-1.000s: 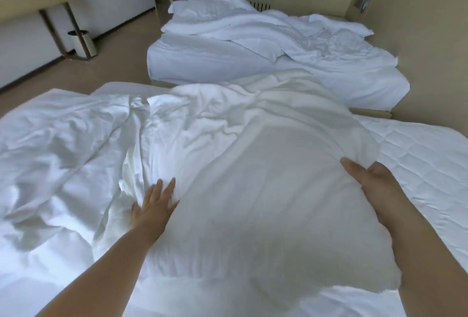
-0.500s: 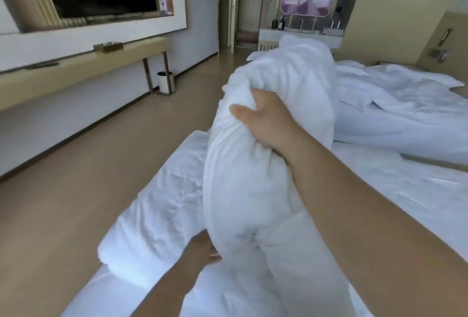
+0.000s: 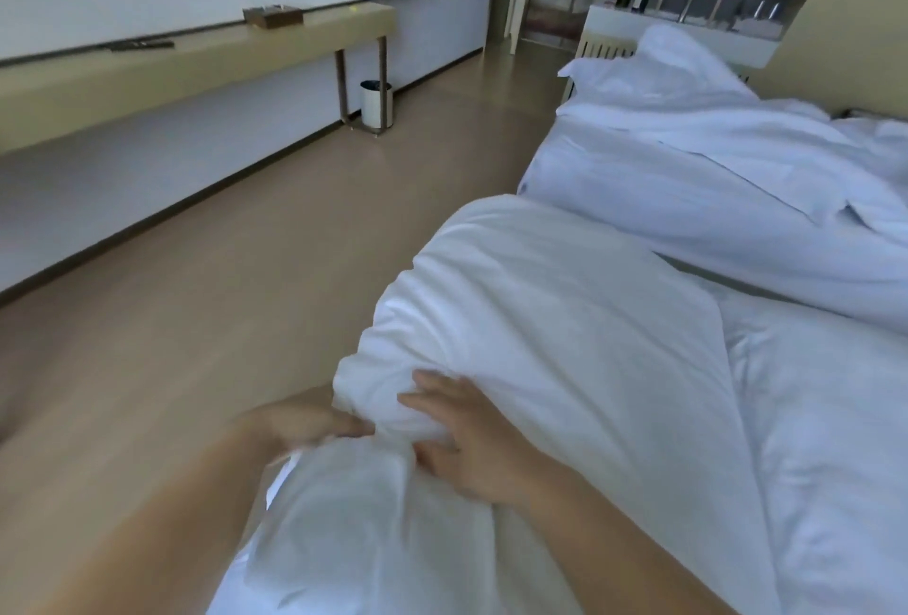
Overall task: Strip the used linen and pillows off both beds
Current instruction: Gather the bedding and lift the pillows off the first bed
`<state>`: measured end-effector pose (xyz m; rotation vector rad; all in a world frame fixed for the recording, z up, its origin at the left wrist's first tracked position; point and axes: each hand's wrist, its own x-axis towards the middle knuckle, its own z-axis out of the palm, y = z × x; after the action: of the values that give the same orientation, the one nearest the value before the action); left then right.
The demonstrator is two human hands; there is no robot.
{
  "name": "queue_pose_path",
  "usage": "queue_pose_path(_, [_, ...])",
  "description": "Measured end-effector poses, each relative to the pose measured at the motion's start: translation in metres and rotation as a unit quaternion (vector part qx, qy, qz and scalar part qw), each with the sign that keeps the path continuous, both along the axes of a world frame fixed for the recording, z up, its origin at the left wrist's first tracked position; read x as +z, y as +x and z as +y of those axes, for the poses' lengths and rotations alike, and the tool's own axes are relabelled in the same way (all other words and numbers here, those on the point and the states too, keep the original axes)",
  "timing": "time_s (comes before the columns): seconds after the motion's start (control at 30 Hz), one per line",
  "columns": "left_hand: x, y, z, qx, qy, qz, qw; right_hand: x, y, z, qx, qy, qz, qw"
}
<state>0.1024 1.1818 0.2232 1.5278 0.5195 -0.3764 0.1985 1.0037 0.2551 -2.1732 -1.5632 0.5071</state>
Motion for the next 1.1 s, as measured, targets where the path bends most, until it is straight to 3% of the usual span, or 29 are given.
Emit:
queue_pose_path(0.07, [0.01,-0.001,0.001,-0.017,0.03,0.013,0.999,-0.009,0.018,-0.011,-0.078,0.113,-0.101,0.985])
queue_pose_path(0.13, [0.017,-0.002,0.005,0.04,0.074,0.026,0.996,-0.01,0.048,-0.021,-0.225,0.151,-0.22,0.937])
queue_pose_path(0.17, [0.017,-0.002,0.007,0.093,0.073,0.028,0.993,-0.008,0.06,-0.024,-0.286,0.094,-0.215,0.929])
queue_pose_path(0.23, [0.018,0.002,0.01,0.202,0.073,-0.011,0.977,-0.012,0.07,-0.022,-0.341,-0.103,-0.119,0.927])
queue_pose_path(0.27, [0.022,0.005,0.009,0.239,0.088,-0.031,0.967,-0.019,0.068,-0.014,-0.336,-0.164,-0.092,0.923])
queue_pose_path(0.33, [0.025,0.008,0.004,0.249,0.134,-0.063,0.957,-0.032,0.056,0.007,-0.278,-0.174,-0.112,0.938])
queue_pose_path(0.5, [-0.002,-0.021,-0.037,0.064,0.276,0.053,0.958,-0.051,0.004,0.038,-0.103,-0.122,-0.124,0.979])
queue_pose_path(0.6, [-0.02,-0.051,-0.044,0.141,0.245,0.069,0.957,-0.057,-0.025,0.039,-0.009,-0.102,-0.118,0.988])
queue_pose_path(0.7, [-0.023,-0.085,-0.051,0.199,0.183,0.078,0.96,-0.053,-0.021,0.03,-0.033,-0.093,-0.112,0.989])
queue_pose_path(0.8, [-0.018,-0.111,-0.07,0.211,0.081,0.046,0.973,-0.043,-0.018,0.017,-0.153,-0.05,-0.116,0.98])
queue_pose_path(0.87, [-0.024,-0.12,-0.076,0.234,0.077,0.026,0.969,-0.046,-0.027,0.008,-0.254,0.02,-0.132,0.958])
queue_pose_path(0.9, [-0.027,-0.12,-0.076,0.253,0.099,0.018,0.962,-0.049,-0.036,0.002,-0.258,0.039,-0.154,0.953])
queue_pose_path(1.03, [-0.045,-0.115,-0.07,0.306,0.195,0.032,0.931,-0.07,-0.093,-0.025,-0.019,-0.025,-0.216,0.976])
queue_pose_path(1.1, [-0.05,-0.115,-0.064,0.299,0.198,0.052,0.932,-0.074,-0.112,-0.044,0.041,-0.032,-0.208,0.977])
